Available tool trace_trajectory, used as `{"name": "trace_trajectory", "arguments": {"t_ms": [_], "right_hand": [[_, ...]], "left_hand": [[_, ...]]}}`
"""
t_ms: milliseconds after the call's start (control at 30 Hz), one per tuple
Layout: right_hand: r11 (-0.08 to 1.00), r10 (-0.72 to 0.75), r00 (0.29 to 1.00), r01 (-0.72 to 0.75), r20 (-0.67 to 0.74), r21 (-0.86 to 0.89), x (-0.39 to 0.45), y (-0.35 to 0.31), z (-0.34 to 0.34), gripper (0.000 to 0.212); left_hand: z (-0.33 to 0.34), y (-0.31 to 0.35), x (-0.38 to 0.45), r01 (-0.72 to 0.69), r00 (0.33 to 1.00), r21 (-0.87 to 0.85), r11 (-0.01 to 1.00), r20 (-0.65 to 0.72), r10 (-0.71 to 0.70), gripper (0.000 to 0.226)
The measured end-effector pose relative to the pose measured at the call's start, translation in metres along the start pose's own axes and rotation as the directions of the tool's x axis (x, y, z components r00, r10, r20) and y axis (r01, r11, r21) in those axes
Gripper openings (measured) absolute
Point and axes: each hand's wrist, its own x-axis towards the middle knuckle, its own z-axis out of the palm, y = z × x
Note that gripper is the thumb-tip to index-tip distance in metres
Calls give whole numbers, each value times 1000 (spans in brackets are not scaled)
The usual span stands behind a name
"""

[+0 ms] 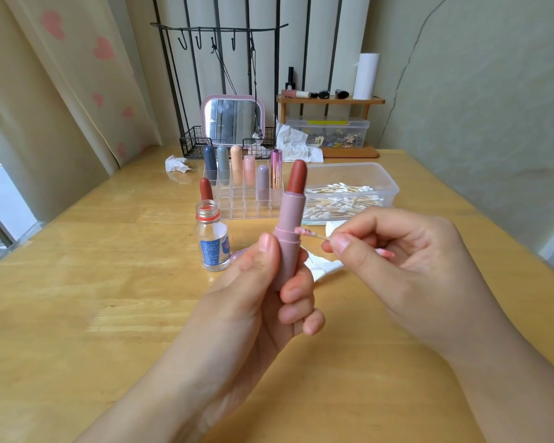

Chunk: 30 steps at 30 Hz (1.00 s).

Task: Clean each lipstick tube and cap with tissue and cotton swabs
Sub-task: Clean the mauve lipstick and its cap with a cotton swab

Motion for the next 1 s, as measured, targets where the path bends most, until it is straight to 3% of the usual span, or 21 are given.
{"name": "trace_trajectory", "arguments": {"t_ms": [67,167,233,333,700,900,1000], "right_hand": [[1000,-8,1000,7,28,23,-1,1,1,12],[980,26,994,-46,104,194,-3,-3,5,18],[991,25,996,-35,80,127,-3,-2,4,18],[1000,13,1000,-12,8,-14,1,0,-2,12],[1000,19,998,-19,57,4,2,-2,-5,9],[999,26,998,-27,50,17,2,0,-2,11],[999,47,999,-47,19,7,2,-1,-6,9]], "left_hand": [[1,-2,0,15,998,48,999,-53,-12,36],[6,-5,1,19,991,109,994,-135,-5,42],[9,-5,0,12,989,92,996,-146,2,42],[10,-1,-1,28,990,16,999,-139,-26,42],[4,0,-4,164,985,-132,978,72,-155,40],[4,-2,-5,57,996,-24,998,66,-55,7],[1,-2,-3,7,999,-41,999,53,-5,15]]}}
